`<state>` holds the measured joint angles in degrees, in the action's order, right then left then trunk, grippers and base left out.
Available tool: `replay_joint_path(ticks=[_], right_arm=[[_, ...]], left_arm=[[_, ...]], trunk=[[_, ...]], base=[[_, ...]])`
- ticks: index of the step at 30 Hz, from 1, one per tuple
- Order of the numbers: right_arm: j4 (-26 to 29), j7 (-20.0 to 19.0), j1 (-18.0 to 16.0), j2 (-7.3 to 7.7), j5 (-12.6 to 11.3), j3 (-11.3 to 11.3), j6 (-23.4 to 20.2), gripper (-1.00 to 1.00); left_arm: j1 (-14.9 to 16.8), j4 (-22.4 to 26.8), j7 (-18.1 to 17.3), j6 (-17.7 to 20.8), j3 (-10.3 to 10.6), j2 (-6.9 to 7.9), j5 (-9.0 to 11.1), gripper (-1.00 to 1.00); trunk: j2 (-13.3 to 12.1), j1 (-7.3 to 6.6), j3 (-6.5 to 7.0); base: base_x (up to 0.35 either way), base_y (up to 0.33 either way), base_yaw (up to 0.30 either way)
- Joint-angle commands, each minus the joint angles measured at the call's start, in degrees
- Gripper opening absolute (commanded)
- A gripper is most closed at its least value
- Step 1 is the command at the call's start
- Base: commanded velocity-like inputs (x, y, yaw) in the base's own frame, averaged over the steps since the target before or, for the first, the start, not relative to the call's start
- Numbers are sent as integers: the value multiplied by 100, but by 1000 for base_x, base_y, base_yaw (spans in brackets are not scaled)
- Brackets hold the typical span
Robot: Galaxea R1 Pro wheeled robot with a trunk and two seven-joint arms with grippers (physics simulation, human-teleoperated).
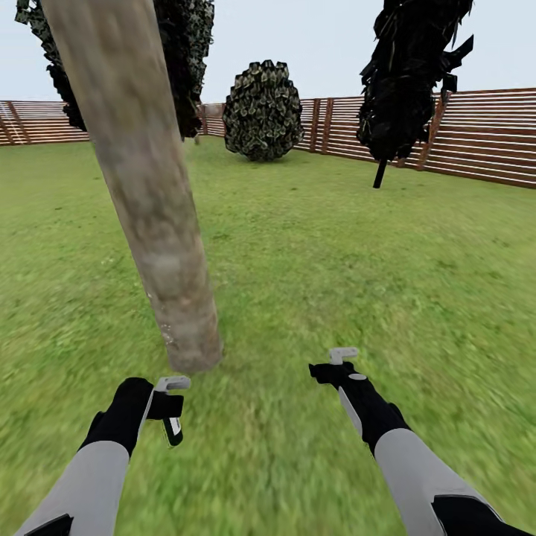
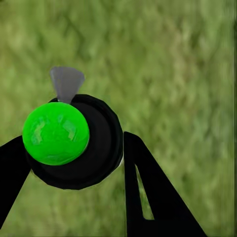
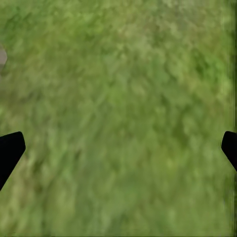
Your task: In the garden, pick up the pesticide atomizer on the floor and spray pesticide onto both trees until each tree trunk is fully covered.
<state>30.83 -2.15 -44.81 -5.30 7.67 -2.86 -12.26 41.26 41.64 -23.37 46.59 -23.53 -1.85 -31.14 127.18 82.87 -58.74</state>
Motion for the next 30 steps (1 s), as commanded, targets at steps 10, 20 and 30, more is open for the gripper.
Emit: replay_joint_path(ticks=[10,20,30], right_arm=[[11,-23,-1,-6,59,-30,-31,100],[11,-23,-1,-6,59,-30,-31,100],[11,-23,-1,-6,59,-30,-31,100]], left_arm=[[5,3,-54,17,-83,-9,-59,-100],[5,3,-54,12,-317,-7,-62,-100],[5,-77,-54,8,-389,31,-70,-100]], trunk=[[2,1,-5],[2,1,-5],[2,1,-5]], base=[[113,-265,158],[1,-278,277],[116,-251,277]])
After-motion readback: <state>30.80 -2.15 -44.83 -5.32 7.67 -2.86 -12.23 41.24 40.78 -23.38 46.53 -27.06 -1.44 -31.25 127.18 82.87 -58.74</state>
